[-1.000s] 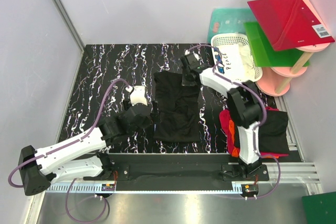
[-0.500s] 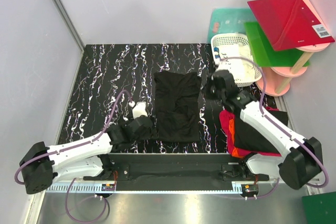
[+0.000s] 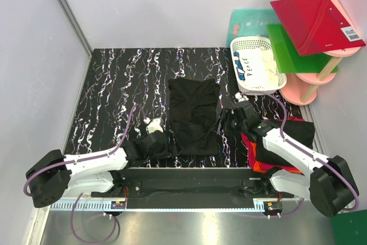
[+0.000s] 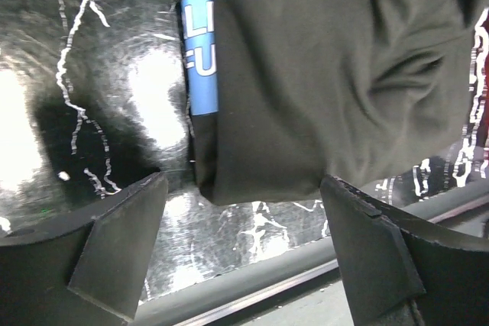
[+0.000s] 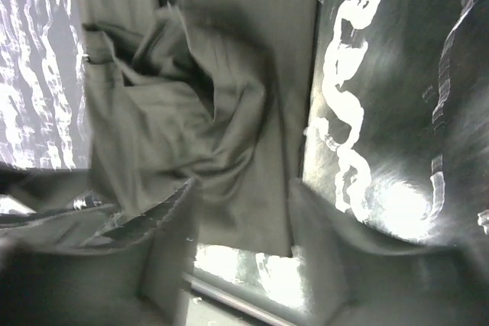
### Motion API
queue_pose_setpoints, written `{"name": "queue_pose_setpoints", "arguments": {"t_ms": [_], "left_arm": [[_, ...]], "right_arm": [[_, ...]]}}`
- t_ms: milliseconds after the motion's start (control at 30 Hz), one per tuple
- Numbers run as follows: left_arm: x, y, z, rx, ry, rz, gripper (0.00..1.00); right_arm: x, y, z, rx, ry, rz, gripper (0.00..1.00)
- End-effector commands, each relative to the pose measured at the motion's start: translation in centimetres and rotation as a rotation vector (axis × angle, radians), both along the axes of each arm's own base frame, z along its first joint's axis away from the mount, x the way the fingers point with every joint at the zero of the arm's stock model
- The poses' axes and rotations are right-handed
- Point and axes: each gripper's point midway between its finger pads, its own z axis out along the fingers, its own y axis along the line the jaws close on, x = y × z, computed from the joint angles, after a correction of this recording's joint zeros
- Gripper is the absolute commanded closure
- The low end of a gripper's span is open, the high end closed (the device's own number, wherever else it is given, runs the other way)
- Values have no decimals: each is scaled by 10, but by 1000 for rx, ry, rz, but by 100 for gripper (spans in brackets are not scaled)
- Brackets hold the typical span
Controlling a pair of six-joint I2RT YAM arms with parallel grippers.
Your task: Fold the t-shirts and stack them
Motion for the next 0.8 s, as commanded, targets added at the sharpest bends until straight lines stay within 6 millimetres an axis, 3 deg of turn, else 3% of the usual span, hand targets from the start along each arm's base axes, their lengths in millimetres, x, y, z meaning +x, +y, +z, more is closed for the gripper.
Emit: {"name": "queue_pose_setpoints", "arguments": {"t_ms": [0,67,133,367,633,767], "left_arm": [[-3,-8,3,-79,7,3,12],[-3,-6,2,-80,3,11,12],[-3,-4,0,-77,3,14,13],[-5,-4,-9,-67,18,13,15],[-7,-13,-21,-90,48,6,20],[-8,-15,-25,-86,63,2,33]], "right_arm": [[-25,21,1,177,71,37,22],[-37,20,-9,225,119,11,11],[-48,21,-9,269,143,5,10],[-91,9,-41,357,289,-72,13],[-101,8,-55,372,338,-80,13],[-101,14,-59,391,360,-60,15]]}}
